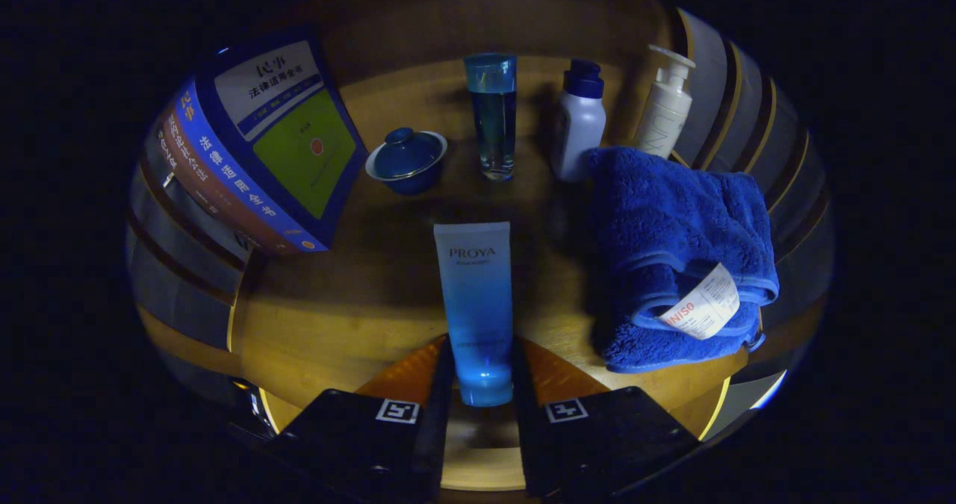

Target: Pull open the drawer, take out the items inside it, and place them on the countertop above the cabinet.

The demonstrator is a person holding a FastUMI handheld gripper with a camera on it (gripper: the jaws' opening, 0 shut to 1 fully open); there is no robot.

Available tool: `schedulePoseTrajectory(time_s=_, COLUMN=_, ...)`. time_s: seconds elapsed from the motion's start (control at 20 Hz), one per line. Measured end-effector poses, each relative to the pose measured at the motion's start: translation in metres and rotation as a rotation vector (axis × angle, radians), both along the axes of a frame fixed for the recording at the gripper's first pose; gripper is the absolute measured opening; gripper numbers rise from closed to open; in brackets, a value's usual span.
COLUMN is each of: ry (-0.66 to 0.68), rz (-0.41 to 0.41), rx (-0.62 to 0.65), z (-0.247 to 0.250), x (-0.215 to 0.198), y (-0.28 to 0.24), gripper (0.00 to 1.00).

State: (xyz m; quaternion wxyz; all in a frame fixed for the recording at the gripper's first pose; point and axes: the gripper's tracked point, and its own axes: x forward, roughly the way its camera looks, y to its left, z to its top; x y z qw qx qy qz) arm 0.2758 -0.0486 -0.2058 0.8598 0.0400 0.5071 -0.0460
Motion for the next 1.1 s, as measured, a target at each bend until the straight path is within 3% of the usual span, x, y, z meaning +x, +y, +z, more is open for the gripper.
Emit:
schedulePoseTrajectory(time_s=0.05, ry=-0.006, rz=-0.007, rx=0.002, z=0.0, x=0.002, y=0.0, gripper=0.48)
schedulePoseTrajectory(time_s=0.2, ry=-0.025, rz=-0.003, rx=-0.008, z=0.006, x=0.002, y=0.001, gripper=1.0)
schedulePoseTrajectory(time_s=0.65, ry=-0.189, rz=0.003, rx=-0.027, z=0.053, x=-0.03, y=0.002, gripper=1.0)
schedulePoseTrajectory(time_s=1.1, ry=-0.403, rz=0.016, rx=0.0, z=0.089, x=-0.145, y=0.008, gripper=1.0)
